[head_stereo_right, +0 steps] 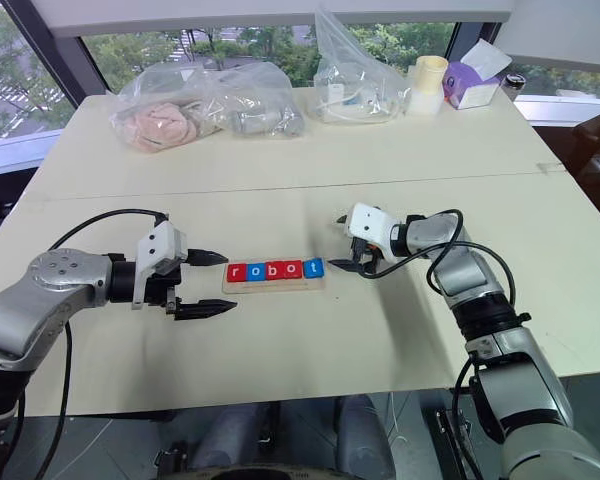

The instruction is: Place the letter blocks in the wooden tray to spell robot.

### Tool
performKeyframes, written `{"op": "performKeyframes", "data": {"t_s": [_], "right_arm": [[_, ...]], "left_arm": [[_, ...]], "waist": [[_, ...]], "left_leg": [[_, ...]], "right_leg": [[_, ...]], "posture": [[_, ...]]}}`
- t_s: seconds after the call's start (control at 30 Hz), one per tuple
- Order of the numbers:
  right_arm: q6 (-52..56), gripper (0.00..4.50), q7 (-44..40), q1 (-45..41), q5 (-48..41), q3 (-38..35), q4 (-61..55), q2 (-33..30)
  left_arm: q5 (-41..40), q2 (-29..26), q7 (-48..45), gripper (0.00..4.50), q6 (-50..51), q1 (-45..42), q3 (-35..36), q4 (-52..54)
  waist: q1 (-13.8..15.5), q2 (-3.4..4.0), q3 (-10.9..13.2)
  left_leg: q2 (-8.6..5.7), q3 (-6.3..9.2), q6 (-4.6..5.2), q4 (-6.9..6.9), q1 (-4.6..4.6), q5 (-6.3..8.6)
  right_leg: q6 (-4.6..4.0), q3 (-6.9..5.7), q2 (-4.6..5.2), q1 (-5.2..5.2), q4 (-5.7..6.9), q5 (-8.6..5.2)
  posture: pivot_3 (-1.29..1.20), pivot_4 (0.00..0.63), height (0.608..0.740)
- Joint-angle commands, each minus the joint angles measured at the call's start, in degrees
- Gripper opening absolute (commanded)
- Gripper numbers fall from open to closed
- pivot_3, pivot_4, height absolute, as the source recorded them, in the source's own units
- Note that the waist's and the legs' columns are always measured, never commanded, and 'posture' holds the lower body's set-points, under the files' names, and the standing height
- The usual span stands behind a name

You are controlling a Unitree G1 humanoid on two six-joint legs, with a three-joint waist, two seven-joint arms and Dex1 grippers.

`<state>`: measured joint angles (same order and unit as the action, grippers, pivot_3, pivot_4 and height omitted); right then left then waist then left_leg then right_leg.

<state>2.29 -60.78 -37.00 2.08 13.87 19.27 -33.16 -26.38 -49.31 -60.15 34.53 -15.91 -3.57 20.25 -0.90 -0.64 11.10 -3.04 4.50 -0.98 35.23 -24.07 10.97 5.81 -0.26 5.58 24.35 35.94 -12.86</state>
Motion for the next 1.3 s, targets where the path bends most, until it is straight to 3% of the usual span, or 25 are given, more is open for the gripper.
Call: {"op": "performKeyframes", "data": {"t_s": [0.03,0.47,0.73,0.9,1.07,1.2,1.3], "right_arm": [[-0.6,4.44,0.2,-0.3,-0.2,-0.1,-2.2,0.5],[0.6,4.44,0.1,-0.3,-0.4,0.6,-2.9,2.5],[2.8,4.44,2.1,1.2,-1.1,-2.5,-6.1,-0.5],[14.1,4.44,2.2,7.5,-6.7,-7.6,-18.9,-3.7],[29.8,4.44,4.8,20.8,-15.5,-14.1,-37.4,-4.9],[41.7,4.44,8.9,28.0,-23.1,-18.1,-49.9,-3.6],[45.2,4.44,14.1,30.3,-23.6,-17.6,-53.5,-2.1]], "left_arm": [[0.2,0.3,-0.1,4.50,-0.9,0.0,0.3,0.7],[0.8,1.1,1.0,4.50,-1.3,1.5,0.6,1.7],[-1.2,-0.7,0.6,4.50,0.7,3.8,4.7,1.6],[-3.1,-3.3,0.8,4.50,3.0,9.3,9.7,3.0],[-5.5,-1.7,4.5,4.50,5.5,15.9,15.2,5.8],[-7.4,-0.3,6.6,4.50,7.1,19.5,17.6,7.2],[-6.8,0.2,7.2,4.50,6.2,20.6,16.9,7.4]], "waist": [[0.0,0.00,0.0],[0.0,0.00,0.0],[0.0,0.00,0.0],[0.1,0.00,0.0],[0.3,0.00,0.0],[0.3,0.00,0.0],[0.2,-0.06,-0.1]], "left_leg": [[0.00,0.00,0.00,0.00,0.00,0.00],[0.00,0.01,0.00,0.00,0.01,0.00],[0.00,0.02,0.00,0.00,0.01,0.00],[0.04,0.06,0.00,-0.04,0.00,0.00],[0.05,0.12,-0.01,-0.03,-0.06,0.01],[0.06,0.12,-0.02,-0.03,-0.10,0.02],[0.08,0.10,-0.15,-0.02,-0.05,0.10]], "right_leg": [[0.00,0.00,0.00,0.00,0.00,0.00],[0.00,0.00,0.00,0.00,0.01,0.00],[0.00,0.00,0.00,0.00,0.01,0.00],[-0.01,0.01,0.01,0.02,0.01,-0.02],[-0.02,0.01,0.06,0.03,-0.02,-0.04],[-0.02,0.02,0.13,0.06,-0.03,-0.05],[0.00,0.01,0.24,0.03,-0.05,-0.06]], "posture": [[0.00,0.150,0.740],[0.00,0.150,0.740],[0.00,0.150,0.740],[0.00,0.150,0.740],[0.00,0.150,0.740],[0.00,0.150,0.740],[0.00,0.150,0.740]]}}
